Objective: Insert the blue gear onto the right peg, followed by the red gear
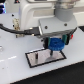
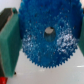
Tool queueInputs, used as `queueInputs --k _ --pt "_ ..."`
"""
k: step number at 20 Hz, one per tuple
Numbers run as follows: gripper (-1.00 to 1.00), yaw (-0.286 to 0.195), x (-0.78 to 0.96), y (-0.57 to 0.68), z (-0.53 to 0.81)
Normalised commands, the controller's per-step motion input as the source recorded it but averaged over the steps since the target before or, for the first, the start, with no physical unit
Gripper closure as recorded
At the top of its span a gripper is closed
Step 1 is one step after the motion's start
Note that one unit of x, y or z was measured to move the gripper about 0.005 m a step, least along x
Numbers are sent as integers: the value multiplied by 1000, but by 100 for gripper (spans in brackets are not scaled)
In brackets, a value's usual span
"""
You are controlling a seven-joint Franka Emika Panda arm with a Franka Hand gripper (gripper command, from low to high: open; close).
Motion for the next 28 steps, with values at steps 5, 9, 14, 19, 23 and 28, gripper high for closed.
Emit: queueInputs --k 5,9,14,19,23,28 --pt "100 0 217 -137 -59" --pt "100 0 193 -69 -107" --pt "100 0 93 5 -40" --pt "100 0 119 8 45" --pt "100 0 296 0 412" --pt "100 0 255 2 298"
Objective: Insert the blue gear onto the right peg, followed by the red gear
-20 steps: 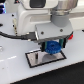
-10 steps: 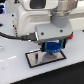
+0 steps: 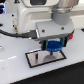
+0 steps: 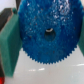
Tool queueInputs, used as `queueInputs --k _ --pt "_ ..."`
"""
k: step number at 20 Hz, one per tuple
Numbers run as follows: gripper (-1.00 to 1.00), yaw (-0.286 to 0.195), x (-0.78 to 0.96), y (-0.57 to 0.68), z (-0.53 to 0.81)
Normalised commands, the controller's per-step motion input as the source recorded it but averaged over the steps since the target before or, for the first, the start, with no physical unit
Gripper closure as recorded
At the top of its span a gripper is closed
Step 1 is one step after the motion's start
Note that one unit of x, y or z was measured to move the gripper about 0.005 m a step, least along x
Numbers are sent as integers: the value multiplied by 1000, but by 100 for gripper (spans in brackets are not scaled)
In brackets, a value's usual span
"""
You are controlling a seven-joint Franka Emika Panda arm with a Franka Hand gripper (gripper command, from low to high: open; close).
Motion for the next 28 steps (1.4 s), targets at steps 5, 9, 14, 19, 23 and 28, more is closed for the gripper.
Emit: queueInputs --k 5,9,14,19,23,28 --pt "100 0 103 -31 45" --pt "100 0 175 -38 -14" --pt "100 0 303 9 -43" --pt "100 0 244 12 158" --pt "100 0 256 0 160" --pt "100 0 495 0 274"
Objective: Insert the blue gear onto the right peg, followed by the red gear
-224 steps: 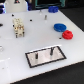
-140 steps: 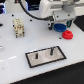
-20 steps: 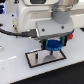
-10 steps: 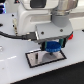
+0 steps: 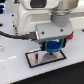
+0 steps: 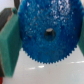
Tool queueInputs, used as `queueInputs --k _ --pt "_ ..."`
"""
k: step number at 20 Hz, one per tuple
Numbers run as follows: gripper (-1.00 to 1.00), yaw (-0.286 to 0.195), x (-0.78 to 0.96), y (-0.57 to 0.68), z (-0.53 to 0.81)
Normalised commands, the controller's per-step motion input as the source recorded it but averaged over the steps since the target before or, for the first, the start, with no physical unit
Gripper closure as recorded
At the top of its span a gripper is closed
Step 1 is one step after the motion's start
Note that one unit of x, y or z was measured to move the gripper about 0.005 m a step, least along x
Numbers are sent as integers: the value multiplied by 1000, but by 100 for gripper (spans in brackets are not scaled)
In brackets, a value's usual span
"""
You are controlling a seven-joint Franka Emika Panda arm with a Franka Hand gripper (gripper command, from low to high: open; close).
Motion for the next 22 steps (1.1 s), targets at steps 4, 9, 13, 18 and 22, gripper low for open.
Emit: queueInputs --k 4,9,13,18,22 --pt "100 0 182 -12 167" --pt "100 0 62 -10 189" --pt "100 0 215 49 145" --pt "100 0 123 -114 0" --pt "100 0 309 -189 0"
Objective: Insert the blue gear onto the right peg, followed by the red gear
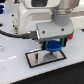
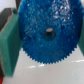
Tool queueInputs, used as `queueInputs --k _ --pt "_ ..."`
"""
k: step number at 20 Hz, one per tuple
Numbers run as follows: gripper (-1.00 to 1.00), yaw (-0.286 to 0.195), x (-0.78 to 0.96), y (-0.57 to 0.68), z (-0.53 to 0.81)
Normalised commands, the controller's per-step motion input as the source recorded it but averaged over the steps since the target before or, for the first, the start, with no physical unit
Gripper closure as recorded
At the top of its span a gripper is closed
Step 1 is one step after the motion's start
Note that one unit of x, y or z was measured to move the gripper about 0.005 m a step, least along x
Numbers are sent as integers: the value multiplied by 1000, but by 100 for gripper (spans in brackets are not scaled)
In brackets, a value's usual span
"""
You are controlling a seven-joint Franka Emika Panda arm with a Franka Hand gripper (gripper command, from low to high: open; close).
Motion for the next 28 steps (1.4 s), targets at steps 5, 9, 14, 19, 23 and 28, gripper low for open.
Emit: queueInputs --k 5,9,14,19,23,28 --pt "100 0 279 -169 -49" --pt "100 0 389 -54 -140" --pt "100 0 604 14 337" --pt "100 0 549 0 274" --pt "100 0 176 3 -5" --pt "100 0 55 -26 61"
